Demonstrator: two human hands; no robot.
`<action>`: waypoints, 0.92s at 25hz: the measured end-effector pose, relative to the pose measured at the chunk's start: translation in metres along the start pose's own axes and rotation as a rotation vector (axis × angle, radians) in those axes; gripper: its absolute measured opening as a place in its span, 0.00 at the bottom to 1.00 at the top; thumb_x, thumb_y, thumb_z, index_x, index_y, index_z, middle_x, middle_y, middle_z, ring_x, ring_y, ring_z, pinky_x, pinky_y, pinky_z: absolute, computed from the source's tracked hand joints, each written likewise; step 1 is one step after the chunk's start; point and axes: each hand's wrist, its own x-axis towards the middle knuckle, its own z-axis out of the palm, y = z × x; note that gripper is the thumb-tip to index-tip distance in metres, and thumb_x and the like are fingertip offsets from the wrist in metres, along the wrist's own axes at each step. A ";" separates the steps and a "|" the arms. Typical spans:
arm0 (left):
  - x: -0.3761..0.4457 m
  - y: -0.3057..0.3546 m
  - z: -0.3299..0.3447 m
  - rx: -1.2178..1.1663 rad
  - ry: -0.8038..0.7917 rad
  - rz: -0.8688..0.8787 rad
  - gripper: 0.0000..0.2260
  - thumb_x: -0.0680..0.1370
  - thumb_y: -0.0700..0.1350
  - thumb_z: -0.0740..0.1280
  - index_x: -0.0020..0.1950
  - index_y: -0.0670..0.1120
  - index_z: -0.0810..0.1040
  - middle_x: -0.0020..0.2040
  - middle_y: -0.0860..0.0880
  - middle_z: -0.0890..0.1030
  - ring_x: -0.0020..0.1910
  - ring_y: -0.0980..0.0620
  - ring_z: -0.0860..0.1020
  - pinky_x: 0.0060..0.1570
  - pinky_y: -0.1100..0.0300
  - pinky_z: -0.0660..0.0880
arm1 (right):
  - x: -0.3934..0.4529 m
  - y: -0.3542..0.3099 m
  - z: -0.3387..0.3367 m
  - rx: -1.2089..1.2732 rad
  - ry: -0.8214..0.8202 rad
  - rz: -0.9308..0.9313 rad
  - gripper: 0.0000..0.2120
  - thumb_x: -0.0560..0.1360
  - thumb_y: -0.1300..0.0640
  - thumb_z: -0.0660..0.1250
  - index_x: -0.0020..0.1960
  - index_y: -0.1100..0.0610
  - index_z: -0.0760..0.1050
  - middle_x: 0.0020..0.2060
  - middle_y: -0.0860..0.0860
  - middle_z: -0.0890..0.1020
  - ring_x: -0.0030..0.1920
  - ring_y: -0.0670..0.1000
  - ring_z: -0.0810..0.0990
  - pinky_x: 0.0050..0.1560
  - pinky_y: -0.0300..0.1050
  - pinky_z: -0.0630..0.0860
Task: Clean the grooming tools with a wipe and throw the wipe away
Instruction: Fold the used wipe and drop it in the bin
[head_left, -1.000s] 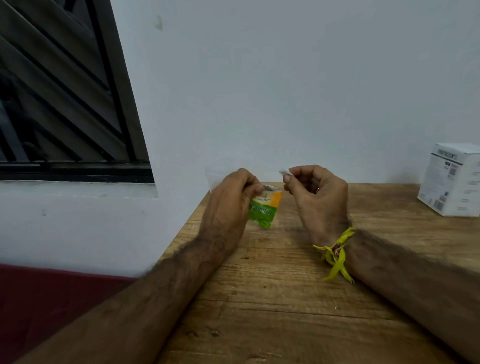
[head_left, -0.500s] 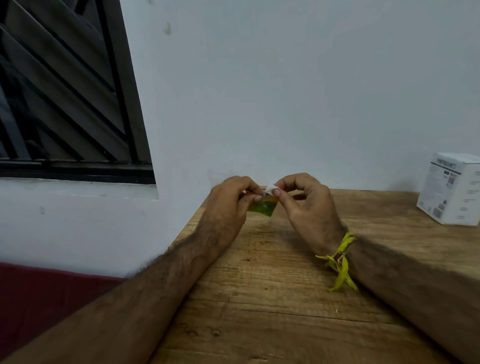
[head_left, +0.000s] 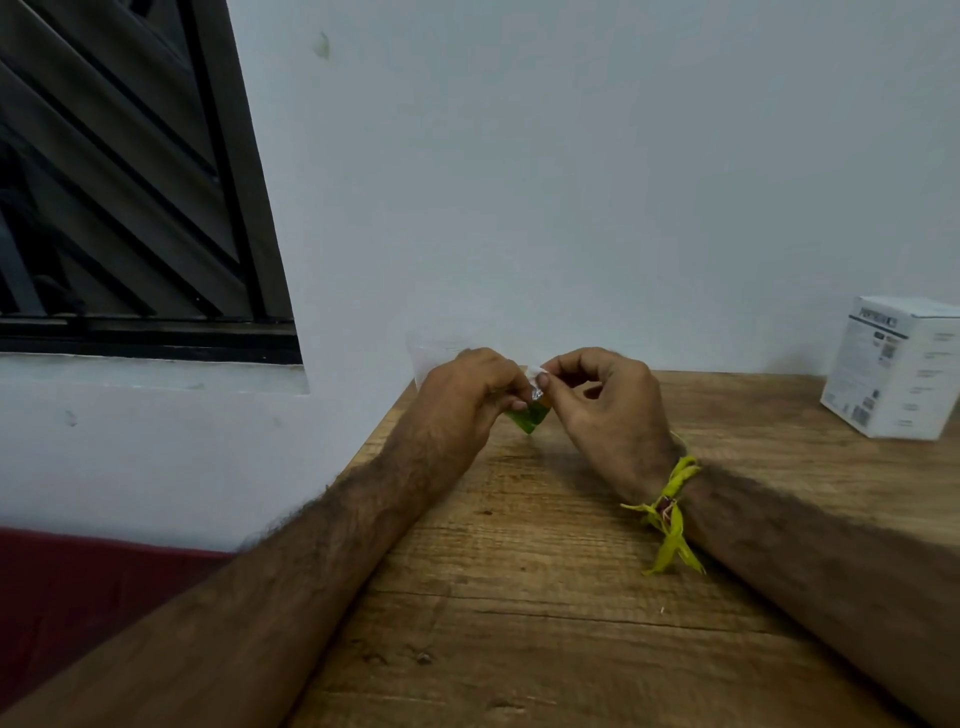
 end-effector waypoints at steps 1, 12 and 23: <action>0.000 -0.001 -0.001 0.005 0.026 0.009 0.03 0.76 0.36 0.73 0.48 0.41 0.85 0.45 0.45 0.83 0.47 0.47 0.80 0.49 0.47 0.78 | 0.000 0.000 -0.001 -0.035 -0.020 -0.045 0.01 0.74 0.59 0.74 0.45 0.55 0.84 0.40 0.45 0.83 0.44 0.44 0.80 0.44 0.31 0.73; -0.002 -0.012 0.000 -0.158 0.161 -0.087 0.07 0.75 0.33 0.71 0.46 0.45 0.84 0.43 0.54 0.83 0.47 0.57 0.81 0.51 0.56 0.79 | -0.006 -0.006 0.001 -0.327 -0.171 -0.300 0.12 0.78 0.55 0.64 0.58 0.51 0.82 0.46 0.48 0.81 0.50 0.52 0.76 0.52 0.57 0.73; -0.001 -0.002 -0.001 -0.303 0.183 -0.190 0.04 0.80 0.35 0.68 0.48 0.43 0.80 0.43 0.50 0.83 0.46 0.53 0.83 0.44 0.57 0.83 | -0.003 0.005 0.002 -0.131 -0.034 -0.291 0.16 0.76 0.60 0.70 0.63 0.53 0.75 0.50 0.47 0.82 0.51 0.47 0.80 0.53 0.50 0.77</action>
